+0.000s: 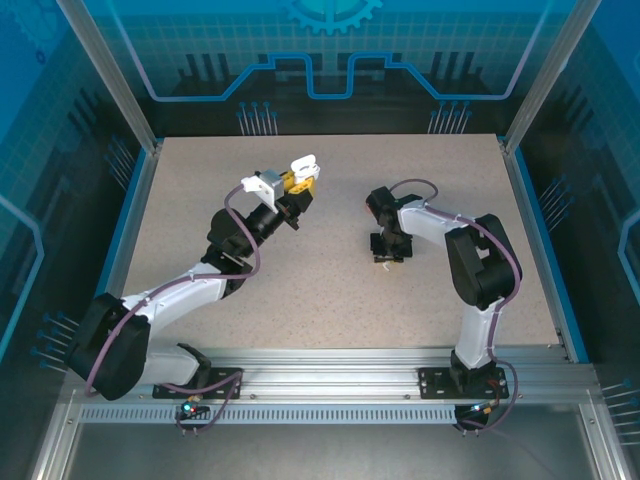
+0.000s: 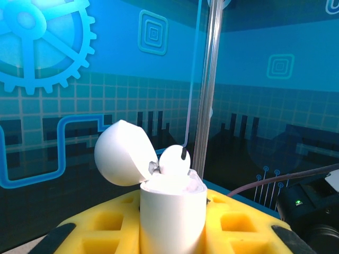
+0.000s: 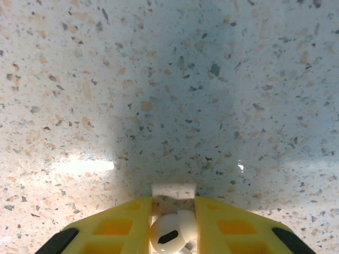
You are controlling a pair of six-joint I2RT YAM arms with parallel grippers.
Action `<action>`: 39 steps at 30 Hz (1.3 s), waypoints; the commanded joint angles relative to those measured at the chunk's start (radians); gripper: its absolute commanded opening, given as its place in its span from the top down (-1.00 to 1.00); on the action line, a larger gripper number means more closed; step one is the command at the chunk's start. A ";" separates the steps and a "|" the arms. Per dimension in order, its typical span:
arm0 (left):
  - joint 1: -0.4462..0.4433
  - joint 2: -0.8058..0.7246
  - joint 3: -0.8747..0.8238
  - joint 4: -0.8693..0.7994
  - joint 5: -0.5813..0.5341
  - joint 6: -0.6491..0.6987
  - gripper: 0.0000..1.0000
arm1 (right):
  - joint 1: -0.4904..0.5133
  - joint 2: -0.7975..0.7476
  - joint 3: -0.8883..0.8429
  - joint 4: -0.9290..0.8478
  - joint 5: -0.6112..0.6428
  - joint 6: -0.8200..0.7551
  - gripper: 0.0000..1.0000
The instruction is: Insert wireless bluetooth earbuds into charging case
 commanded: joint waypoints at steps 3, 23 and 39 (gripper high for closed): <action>-0.008 0.002 0.034 0.054 0.018 0.006 1.00 | 0.011 0.006 0.011 -0.013 0.001 0.008 0.50; -0.009 0.002 0.055 0.032 0.054 0.030 1.00 | -0.001 -0.457 0.025 0.059 -0.051 0.111 0.49; -0.048 0.101 0.143 0.020 0.137 0.087 1.00 | -0.009 -0.708 0.199 0.366 -0.155 0.165 0.42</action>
